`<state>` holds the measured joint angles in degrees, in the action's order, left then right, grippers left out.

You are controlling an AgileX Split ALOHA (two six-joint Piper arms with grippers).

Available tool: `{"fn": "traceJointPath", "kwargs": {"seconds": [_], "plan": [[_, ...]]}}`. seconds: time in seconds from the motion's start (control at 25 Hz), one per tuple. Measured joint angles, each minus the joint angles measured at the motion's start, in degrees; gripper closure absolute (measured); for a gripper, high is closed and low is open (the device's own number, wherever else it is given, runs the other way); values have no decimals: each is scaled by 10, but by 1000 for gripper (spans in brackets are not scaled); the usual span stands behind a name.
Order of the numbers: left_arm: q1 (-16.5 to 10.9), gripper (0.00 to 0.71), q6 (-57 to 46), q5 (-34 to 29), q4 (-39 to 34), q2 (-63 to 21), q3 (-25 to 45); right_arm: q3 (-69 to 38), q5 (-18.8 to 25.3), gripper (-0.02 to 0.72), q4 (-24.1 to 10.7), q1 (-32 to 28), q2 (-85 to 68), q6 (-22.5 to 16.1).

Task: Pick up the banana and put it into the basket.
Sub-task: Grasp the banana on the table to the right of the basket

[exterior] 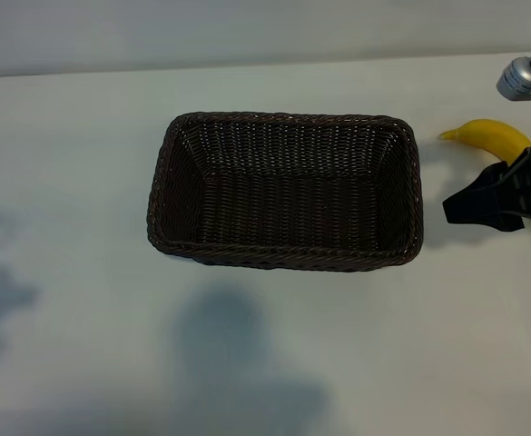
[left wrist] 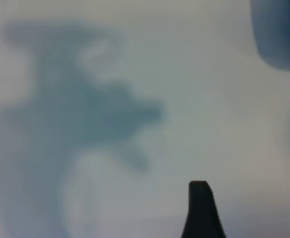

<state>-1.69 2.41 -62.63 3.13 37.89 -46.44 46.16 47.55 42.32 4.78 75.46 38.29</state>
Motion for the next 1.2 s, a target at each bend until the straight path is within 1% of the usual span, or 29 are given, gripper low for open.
{"fn": "traceJointPath", "kwargs": {"seconds": [0.16,0.32,0.56,1.0,1.12,1.2], "plan": [[0,196,0,25,-1,-96,98,0,0,178,0,0,0,-1],[0,196,0,36,-6,-172,160,0,-1,178,0,0,0,-1],[0,196,0,28,-9,-226,176,0,-2,178,0,0,0,-1],[0,196,-2,28,-20,-240,177,0,-2,178,0,0,0,-1],[0,196,-2,28,-21,-266,177,0,-2,178,0,0,0,-2],[0,196,-2,28,-21,-300,177,0,-2,178,0,0,0,-2]]}}
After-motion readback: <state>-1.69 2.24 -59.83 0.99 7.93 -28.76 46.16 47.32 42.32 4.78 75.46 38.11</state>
